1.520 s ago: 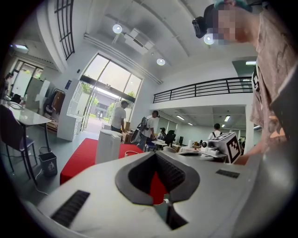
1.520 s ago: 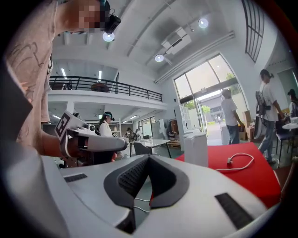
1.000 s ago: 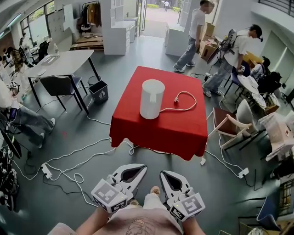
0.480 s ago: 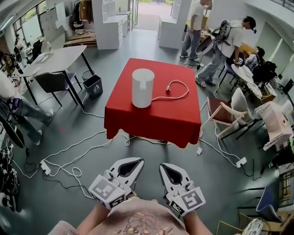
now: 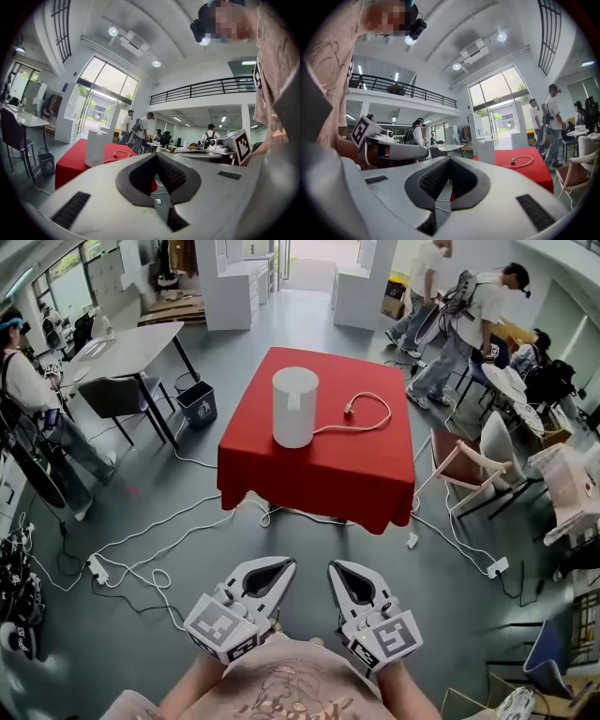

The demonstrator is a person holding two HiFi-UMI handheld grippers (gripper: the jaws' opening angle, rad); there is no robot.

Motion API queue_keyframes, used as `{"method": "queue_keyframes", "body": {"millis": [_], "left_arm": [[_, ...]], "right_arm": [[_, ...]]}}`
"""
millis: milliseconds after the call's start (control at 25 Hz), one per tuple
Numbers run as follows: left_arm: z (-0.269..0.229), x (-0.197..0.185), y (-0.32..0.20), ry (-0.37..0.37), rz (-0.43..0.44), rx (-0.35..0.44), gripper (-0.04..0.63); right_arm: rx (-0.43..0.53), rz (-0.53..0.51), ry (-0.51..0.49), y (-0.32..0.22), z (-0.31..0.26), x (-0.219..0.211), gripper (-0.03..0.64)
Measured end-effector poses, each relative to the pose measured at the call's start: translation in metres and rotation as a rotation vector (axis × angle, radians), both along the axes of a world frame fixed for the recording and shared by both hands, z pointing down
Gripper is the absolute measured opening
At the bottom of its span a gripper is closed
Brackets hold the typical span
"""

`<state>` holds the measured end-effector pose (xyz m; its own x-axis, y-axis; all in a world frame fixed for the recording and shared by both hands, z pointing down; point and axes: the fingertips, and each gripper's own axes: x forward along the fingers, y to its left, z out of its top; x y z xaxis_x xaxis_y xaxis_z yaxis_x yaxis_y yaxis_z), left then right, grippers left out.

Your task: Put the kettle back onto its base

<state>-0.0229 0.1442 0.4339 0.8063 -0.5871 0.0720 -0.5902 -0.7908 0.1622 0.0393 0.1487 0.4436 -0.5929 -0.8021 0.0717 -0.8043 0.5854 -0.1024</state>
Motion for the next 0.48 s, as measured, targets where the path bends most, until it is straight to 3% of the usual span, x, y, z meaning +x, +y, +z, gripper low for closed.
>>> {"method": "queue_keyframes", "body": {"millis": [480], "left_arm": [[0.004,0.000,-0.008,-0.005,-0.035,-0.007,-0.011]], "right_arm": [[0.013,-0.025,0.006,-0.014,-0.001,0.006,0.002]]}}
